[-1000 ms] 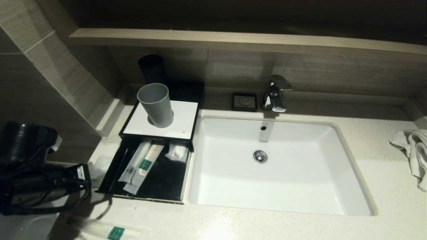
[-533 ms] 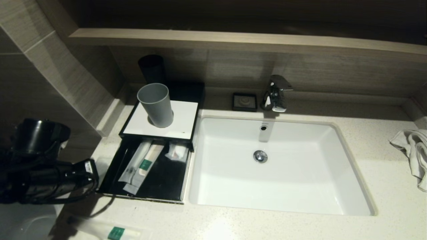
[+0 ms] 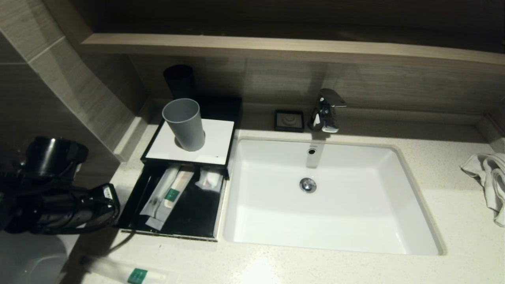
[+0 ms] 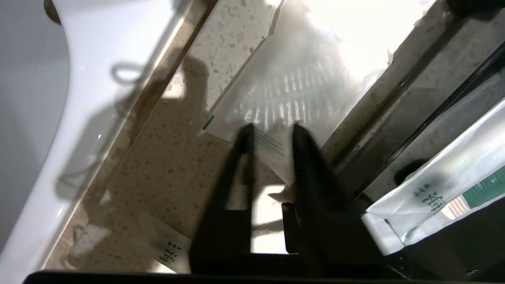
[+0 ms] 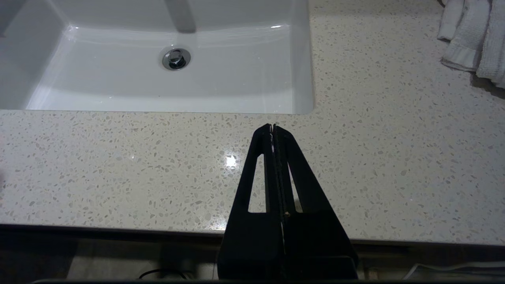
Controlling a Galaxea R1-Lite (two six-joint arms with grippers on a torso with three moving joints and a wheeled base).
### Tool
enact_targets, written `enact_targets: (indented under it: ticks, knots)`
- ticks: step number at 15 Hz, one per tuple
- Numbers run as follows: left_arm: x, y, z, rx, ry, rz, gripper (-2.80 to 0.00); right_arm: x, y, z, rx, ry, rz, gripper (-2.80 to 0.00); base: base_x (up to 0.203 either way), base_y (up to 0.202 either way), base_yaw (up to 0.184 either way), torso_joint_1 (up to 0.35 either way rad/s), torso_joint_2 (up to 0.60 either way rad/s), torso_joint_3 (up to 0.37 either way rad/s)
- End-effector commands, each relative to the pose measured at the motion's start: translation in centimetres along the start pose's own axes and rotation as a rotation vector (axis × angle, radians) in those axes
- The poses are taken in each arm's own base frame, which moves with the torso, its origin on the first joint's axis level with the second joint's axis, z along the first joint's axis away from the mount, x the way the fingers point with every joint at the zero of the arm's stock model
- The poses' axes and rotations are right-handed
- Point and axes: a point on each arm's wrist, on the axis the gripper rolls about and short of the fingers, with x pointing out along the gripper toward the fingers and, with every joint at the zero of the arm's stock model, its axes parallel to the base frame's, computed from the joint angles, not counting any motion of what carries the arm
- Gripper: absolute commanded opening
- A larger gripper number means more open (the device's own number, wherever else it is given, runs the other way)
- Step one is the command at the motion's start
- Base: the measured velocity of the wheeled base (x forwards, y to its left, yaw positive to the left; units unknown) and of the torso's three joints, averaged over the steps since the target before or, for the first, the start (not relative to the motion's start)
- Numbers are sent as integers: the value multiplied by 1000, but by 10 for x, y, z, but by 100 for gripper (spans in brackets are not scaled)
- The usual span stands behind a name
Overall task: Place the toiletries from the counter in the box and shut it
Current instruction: Pick up the bathroom toiletry
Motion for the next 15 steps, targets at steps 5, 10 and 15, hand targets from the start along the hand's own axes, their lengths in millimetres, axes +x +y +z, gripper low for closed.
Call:
enact_targets:
  ticks: [5,10,15]
  knots:
    - [0,10,9,-43,-29,33,0,0,0,0,-1,0,0,-280,0,0,0,0,0,0]
    - [3,16,8,-52,-16,52,0,0,0,0,-1,0,0,-280,0,0,0,0,0,0]
    - [9,17,3,-27,33,72,0,0,0,0,-1,0,0,-280,0,0,0,0,0,0]
